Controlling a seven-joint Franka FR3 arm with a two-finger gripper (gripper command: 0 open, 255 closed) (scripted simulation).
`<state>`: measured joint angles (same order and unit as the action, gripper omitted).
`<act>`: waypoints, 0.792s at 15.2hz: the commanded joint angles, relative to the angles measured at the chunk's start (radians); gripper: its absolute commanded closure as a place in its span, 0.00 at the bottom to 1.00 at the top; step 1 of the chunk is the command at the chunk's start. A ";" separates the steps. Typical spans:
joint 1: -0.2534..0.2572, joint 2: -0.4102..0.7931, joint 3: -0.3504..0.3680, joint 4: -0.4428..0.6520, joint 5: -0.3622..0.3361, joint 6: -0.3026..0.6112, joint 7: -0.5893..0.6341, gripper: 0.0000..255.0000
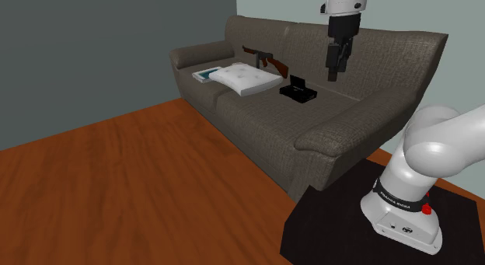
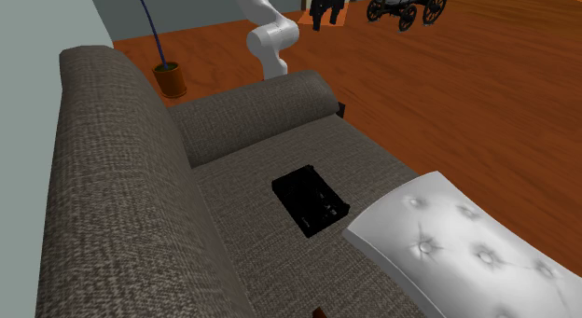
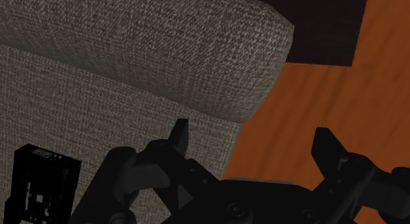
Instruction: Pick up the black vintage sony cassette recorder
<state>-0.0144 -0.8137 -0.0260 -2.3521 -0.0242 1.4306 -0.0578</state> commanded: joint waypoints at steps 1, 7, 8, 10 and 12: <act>0.000 0.000 0.000 0.000 0.000 0.000 0.000 0.00; -0.043 0.106 -0.067 -0.038 -0.083 0.177 -0.045 0.00; -0.051 0.127 -0.078 -0.041 -0.096 0.206 -0.052 0.00; -0.065 0.172 -0.101 -0.041 -0.120 0.265 -0.064 0.00; -0.078 0.221 -0.124 -0.037 -0.141 0.323 -0.075 0.00</act>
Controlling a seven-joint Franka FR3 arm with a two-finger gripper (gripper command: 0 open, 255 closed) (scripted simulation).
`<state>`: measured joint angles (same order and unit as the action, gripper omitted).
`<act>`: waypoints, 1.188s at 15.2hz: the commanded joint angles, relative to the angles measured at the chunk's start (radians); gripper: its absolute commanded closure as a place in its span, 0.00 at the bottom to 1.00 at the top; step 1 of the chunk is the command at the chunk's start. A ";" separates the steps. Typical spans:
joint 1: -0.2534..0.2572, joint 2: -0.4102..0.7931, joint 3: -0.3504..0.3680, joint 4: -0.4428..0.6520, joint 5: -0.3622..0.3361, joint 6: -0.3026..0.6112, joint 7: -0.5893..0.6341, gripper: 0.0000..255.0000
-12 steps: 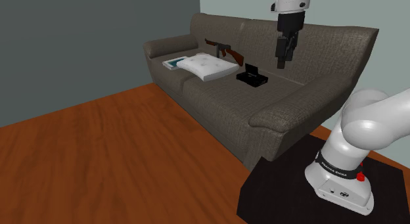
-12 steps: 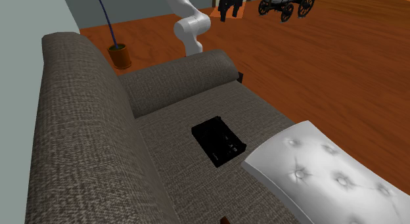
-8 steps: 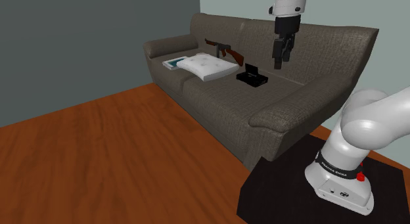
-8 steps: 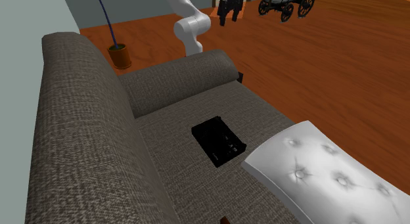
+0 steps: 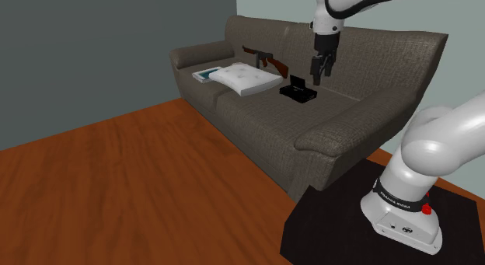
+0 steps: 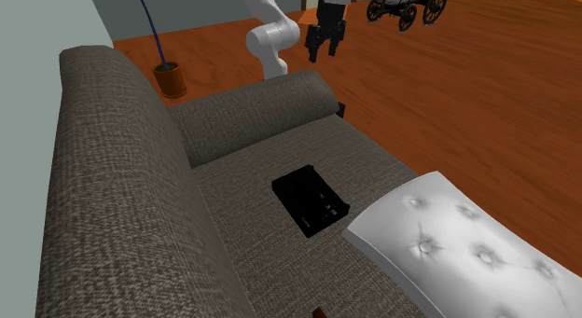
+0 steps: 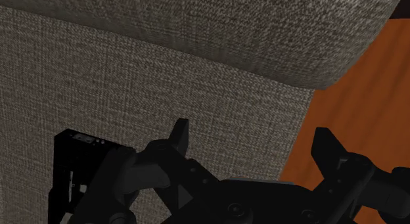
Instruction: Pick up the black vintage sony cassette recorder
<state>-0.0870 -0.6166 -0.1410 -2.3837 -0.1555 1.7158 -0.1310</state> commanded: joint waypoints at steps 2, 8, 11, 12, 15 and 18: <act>-0.018 0.076 -0.032 0.004 -0.029 0.094 -0.013 0.00; -0.052 0.248 -0.100 0.061 -0.069 0.252 -0.046 0.00; -0.067 0.340 -0.132 0.106 -0.076 0.322 -0.065 0.00; -0.072 0.371 -0.143 0.123 -0.076 0.344 -0.072 0.00; -0.086 0.467 -0.173 0.180 -0.070 0.405 -0.094 0.00; -0.102 0.566 -0.199 0.248 -0.053 0.459 -0.120 0.00</act>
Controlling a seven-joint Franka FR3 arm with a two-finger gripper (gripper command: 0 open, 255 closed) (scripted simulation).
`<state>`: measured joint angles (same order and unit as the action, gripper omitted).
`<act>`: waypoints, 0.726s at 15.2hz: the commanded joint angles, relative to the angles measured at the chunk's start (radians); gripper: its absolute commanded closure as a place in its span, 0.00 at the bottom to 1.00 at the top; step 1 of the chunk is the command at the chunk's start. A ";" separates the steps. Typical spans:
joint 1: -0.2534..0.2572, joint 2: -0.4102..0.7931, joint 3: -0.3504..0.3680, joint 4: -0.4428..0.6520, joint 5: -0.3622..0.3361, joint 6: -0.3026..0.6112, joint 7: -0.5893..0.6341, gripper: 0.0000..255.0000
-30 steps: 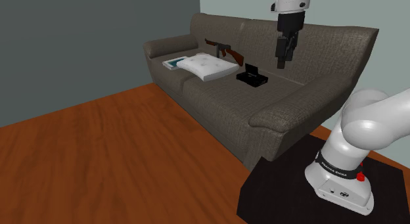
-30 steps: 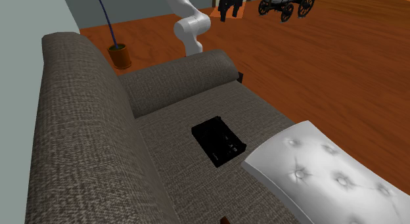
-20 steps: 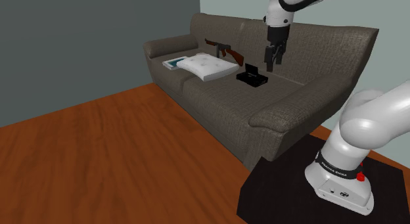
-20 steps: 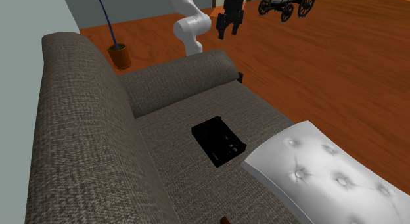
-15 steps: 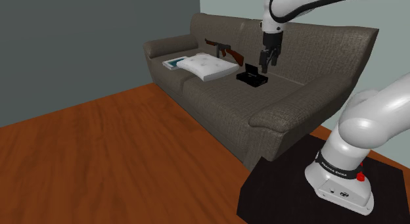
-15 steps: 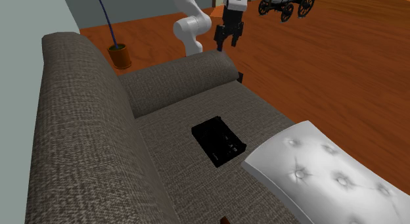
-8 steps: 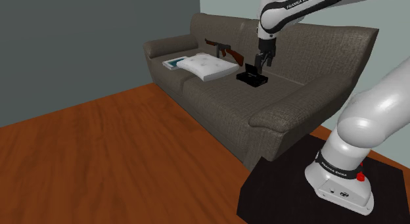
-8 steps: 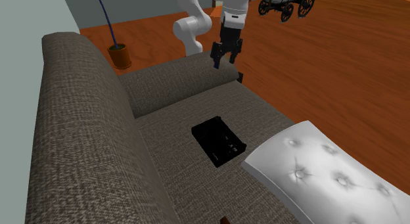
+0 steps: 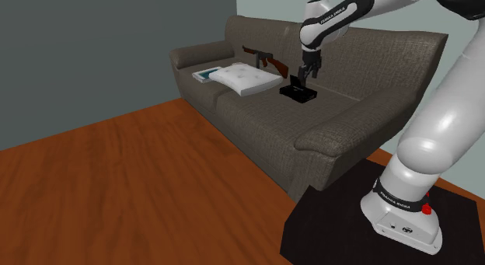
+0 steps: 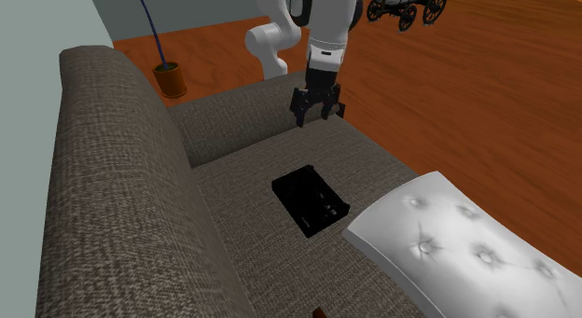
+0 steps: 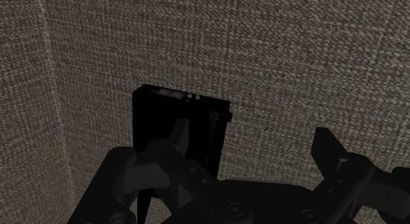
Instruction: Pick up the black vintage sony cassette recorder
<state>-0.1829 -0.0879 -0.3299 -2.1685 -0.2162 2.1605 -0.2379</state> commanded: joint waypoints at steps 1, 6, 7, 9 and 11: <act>-0.012 0.071 -0.018 0.057 0.016 0.030 -0.023 0.00; -0.052 0.240 -0.047 0.197 0.071 0.093 -0.074 0.00; -0.062 0.274 -0.051 0.229 0.084 0.102 -0.085 0.00; -0.084 0.343 -0.055 0.296 0.111 0.116 -0.105 0.00; -0.109 0.413 -0.057 0.369 0.138 0.125 -0.124 0.00</act>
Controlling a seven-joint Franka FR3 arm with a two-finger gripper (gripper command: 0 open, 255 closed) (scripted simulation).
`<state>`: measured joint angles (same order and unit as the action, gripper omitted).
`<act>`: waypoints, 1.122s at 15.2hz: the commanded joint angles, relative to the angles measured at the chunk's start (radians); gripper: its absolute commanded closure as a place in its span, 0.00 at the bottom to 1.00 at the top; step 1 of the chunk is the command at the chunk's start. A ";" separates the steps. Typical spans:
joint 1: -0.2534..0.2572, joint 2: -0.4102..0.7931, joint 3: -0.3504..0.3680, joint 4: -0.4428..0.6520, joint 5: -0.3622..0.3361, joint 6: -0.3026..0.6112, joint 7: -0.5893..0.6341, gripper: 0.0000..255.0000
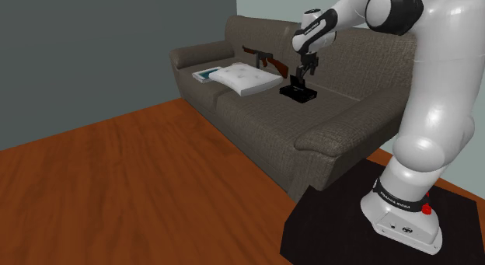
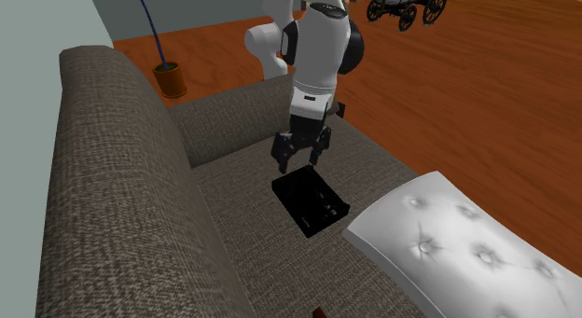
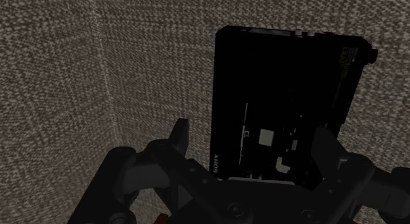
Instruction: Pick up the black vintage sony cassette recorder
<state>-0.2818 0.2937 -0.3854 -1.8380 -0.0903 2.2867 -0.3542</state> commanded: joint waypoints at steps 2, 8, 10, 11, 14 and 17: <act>-0.021 0.061 0.001 0.059 0.023 0.012 -0.013 0.00; -0.027 0.098 0.006 0.026 0.032 0.080 -0.010 0.00; -0.027 0.102 0.007 0.023 0.033 0.087 -0.010 0.00; -0.027 0.099 0.007 0.019 0.032 0.088 -0.009 1.00; -0.026 0.099 0.007 0.020 0.032 0.088 -0.009 1.00; -0.027 0.099 0.007 0.020 0.032 0.088 -0.009 1.00</act>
<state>-0.3084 0.3921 -0.3790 -1.8180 -0.0581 2.3742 -0.3631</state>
